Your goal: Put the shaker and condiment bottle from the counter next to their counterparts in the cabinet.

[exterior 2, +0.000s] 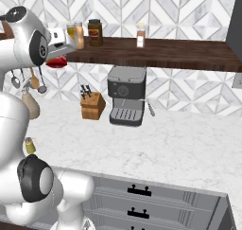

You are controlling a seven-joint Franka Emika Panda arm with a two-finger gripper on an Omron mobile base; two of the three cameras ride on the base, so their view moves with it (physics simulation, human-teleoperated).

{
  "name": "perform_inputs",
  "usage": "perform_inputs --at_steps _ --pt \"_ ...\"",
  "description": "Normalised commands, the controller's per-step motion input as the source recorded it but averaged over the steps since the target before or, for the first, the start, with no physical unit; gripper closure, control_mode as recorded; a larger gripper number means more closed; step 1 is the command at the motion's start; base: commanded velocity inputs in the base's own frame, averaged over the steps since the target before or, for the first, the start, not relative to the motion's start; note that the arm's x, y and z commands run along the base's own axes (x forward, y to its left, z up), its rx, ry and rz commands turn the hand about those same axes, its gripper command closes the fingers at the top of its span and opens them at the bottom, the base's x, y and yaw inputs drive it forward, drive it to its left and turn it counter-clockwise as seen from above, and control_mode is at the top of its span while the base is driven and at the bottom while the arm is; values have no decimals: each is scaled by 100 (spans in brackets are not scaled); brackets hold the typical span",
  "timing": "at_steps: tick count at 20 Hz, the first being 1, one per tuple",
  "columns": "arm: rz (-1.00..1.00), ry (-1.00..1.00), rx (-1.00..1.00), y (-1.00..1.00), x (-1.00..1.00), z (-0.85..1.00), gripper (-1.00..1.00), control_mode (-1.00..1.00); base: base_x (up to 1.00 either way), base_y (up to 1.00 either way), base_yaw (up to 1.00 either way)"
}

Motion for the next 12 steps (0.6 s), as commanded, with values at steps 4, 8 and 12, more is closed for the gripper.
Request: perform_inputs --at_steps 4,8,12 --pt "-5 -1 0 -18 34 0 100 -100 0 0 0" --pt "-8 0 1 -22 41 4 100 -100 0 0 0" --pt "-6 -2 0 -20 11 28 100 -100 0 0 0"
